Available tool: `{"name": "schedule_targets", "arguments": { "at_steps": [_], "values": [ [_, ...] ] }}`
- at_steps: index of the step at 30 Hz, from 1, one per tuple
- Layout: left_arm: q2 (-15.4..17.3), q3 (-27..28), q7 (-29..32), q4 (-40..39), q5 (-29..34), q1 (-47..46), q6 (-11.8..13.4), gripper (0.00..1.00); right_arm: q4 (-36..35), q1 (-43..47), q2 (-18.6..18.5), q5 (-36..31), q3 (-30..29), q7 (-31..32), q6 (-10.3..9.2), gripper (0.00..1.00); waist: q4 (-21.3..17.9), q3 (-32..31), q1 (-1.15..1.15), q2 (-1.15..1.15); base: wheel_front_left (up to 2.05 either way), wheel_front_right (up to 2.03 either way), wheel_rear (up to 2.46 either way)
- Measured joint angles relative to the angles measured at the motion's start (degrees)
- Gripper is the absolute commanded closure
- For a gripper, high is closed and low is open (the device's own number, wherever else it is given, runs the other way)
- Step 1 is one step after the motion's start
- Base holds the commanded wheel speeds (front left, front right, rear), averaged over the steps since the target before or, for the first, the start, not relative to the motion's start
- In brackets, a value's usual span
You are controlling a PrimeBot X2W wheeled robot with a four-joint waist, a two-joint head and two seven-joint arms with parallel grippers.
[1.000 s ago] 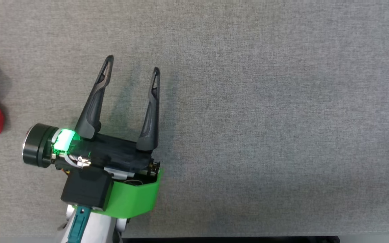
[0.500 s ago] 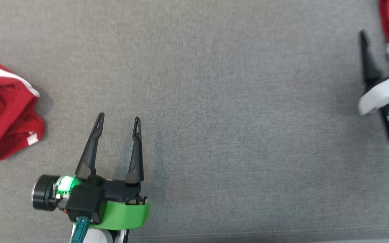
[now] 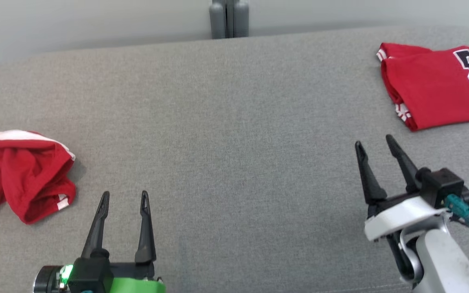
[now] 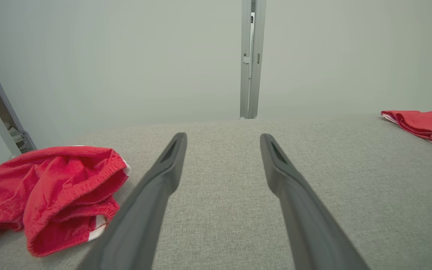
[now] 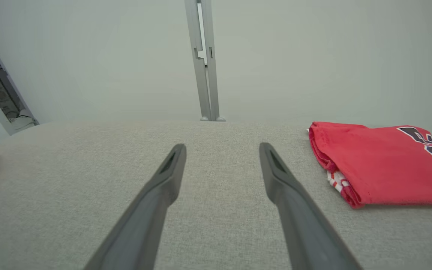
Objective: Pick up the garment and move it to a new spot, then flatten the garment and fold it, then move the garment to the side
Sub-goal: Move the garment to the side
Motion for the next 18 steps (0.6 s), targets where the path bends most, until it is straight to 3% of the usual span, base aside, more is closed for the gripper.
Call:
{"name": "schedule_targets", "arguments": {
  "at_steps": [8,18],
  "values": [
    [-0.9,2.3,0.0,1.6,-0.9,5.4,-1.1,0.0,-5.6,9.7,4.0,-1.1,-0.1,0.0,0.0,0.0,-1.0,-7.7,0.0,0.0,0.0,0.0,0.0],
    [-1.1,3.5,0.0,3.7,0.1,8.6,-1.8,0.0,-5.9,14.4,5.0,-1.6,1.6,0.0,0.0,0.0,-1.6,-13.1,0.0,0.0,0.0,0.0,0.0]
  ]
}}
